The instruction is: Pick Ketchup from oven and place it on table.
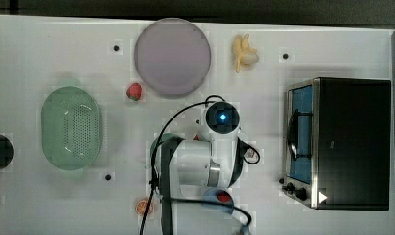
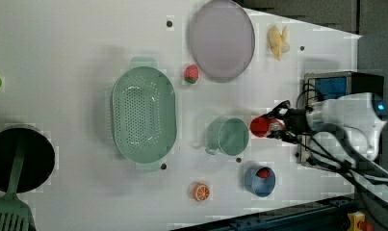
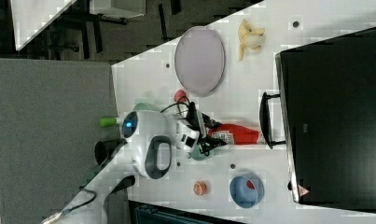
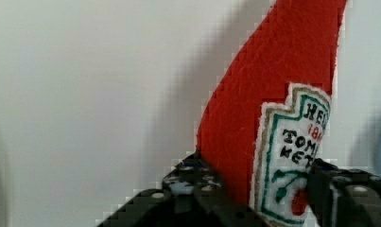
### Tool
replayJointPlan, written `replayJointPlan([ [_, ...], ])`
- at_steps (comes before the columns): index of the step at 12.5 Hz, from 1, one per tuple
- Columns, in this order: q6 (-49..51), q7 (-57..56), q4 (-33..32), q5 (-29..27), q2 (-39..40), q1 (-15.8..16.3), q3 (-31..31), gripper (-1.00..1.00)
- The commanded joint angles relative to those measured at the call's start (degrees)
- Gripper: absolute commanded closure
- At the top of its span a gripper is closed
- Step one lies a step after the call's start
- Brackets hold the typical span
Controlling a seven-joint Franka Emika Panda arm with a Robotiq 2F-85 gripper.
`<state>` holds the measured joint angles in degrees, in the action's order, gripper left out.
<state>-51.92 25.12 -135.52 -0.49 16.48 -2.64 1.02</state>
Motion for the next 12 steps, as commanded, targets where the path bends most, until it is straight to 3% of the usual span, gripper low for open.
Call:
replayJointPlan([
  [1,-3.2,2.2,1.6,0.2,-0.3,0.1,-0.1,-0.01],
  [5,-4.0,2.2,1.7,0.2,-0.7,0.1,-0.2,-0.03],
  [9,-3.0,2.2,2.9,0.1,-3.9,0.2,-0.5,-0.99],
  [12,5.9,2.2,7.4,0.1,-9.9,0.2,-0.5,-1.0],
])
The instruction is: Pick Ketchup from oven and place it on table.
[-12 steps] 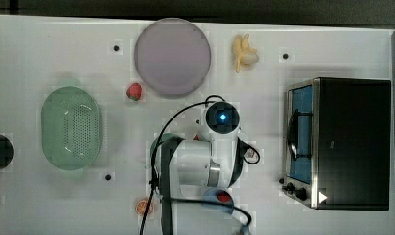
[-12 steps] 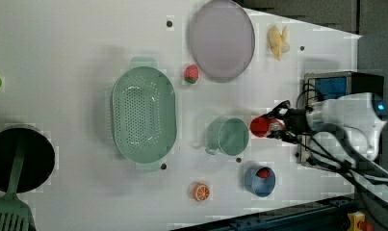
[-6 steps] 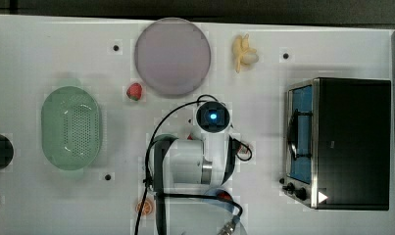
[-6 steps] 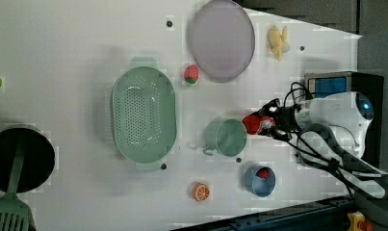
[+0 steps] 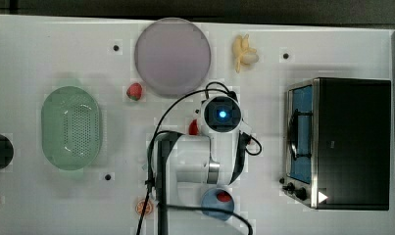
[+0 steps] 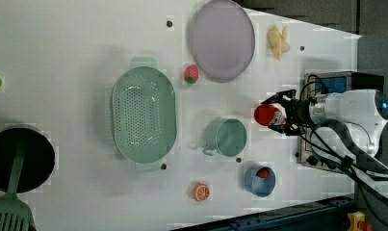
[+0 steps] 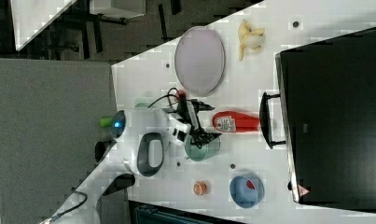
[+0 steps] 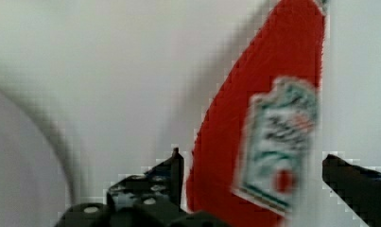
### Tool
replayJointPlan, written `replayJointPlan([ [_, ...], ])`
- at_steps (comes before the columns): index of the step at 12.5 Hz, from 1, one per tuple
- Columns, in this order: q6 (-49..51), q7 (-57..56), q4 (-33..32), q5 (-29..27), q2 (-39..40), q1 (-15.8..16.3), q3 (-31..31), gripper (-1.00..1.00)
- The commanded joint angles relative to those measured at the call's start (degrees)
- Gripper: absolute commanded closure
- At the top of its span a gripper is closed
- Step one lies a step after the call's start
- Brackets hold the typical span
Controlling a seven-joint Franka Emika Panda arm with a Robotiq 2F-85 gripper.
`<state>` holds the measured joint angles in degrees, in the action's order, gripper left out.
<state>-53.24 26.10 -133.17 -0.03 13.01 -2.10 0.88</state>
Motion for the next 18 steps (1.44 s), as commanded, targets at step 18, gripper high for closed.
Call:
replayJointPlan([
  [18,47.3,1.2,32.2,-0.3,-18.1,-0.4,-0.1,-1.0],
])
